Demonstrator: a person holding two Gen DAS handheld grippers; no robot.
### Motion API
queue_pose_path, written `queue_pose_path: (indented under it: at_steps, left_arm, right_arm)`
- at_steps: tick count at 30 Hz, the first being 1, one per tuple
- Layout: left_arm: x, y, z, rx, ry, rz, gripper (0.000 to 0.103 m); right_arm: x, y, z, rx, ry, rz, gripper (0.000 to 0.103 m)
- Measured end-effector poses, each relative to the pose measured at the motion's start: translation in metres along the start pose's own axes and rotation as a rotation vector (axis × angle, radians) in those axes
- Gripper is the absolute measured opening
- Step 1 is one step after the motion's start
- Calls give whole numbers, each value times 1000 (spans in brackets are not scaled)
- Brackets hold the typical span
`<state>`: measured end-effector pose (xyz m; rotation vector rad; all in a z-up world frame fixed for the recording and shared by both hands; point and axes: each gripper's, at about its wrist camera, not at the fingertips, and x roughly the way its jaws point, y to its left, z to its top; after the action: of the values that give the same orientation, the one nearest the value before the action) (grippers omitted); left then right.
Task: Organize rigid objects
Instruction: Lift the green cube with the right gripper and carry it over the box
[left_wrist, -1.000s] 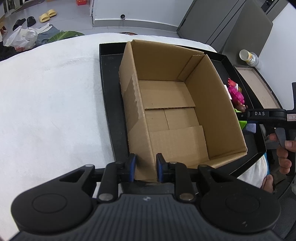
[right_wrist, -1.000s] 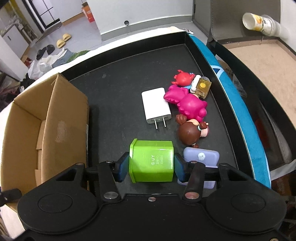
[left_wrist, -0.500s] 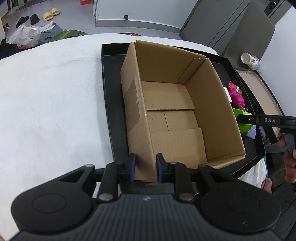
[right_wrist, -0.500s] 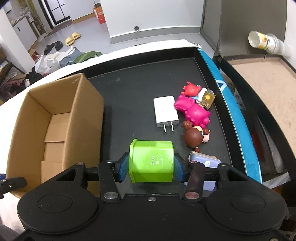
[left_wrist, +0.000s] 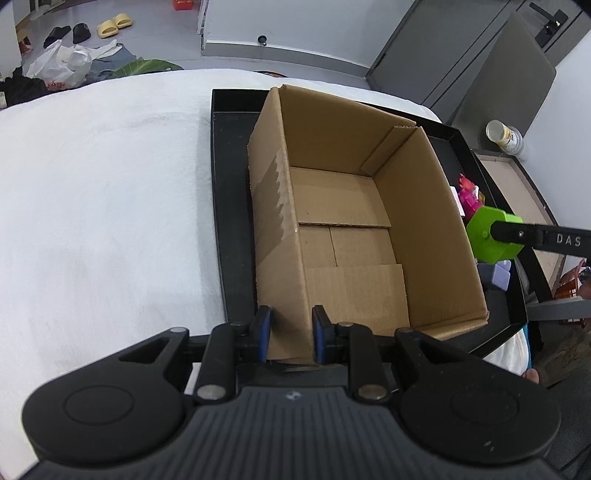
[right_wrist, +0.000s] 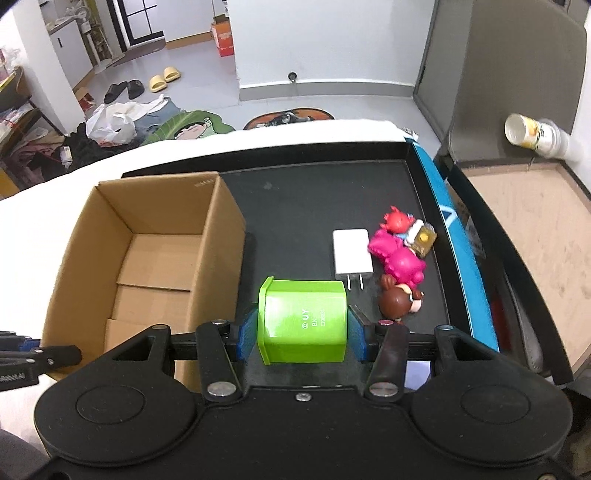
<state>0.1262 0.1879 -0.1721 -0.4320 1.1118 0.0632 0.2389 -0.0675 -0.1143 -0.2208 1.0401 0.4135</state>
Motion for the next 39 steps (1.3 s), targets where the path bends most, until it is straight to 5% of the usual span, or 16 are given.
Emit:
queue_pose_path:
  at_steps: [13, 39]
  left_arm:
    - [2, -1, -4, -20, -9, -16, 23]
    - [4, -1, -2, -70, 1, -22, 23]
  right_arm:
    - [-21, 32, 30, -65, -63, -33, 49]
    - [-2, 127, 53, -211, -39, 107, 49]
